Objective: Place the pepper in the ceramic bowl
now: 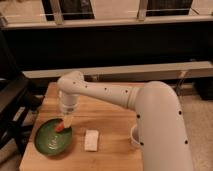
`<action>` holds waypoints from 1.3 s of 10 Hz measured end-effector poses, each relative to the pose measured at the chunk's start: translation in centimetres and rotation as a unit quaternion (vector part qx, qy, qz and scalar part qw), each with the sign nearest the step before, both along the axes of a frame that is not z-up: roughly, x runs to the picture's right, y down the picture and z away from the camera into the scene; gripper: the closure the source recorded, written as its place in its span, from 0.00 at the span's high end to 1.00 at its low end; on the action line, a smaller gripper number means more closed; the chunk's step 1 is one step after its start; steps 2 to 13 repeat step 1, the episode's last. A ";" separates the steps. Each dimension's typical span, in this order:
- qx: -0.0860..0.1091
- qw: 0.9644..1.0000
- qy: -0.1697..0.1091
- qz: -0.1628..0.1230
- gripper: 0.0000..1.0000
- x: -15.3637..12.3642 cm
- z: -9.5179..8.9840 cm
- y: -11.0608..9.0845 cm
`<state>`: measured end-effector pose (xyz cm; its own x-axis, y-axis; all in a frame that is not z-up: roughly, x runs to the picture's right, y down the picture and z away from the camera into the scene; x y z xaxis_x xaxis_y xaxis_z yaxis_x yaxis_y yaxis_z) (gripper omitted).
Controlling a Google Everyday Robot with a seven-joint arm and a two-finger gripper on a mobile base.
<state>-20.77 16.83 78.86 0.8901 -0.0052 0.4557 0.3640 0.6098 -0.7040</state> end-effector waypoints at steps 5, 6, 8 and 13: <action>-0.001 1.000 -0.002 -0.005 0.78 0.2 0.1 0.1; -0.001 1.000 -0.002 -0.005 0.78 0.2 0.1 0.1; -0.001 1.000 -0.002 -0.005 0.78 0.2 0.1 0.1; -0.001 1.000 -0.002 -0.005 0.78 0.2 0.1 0.1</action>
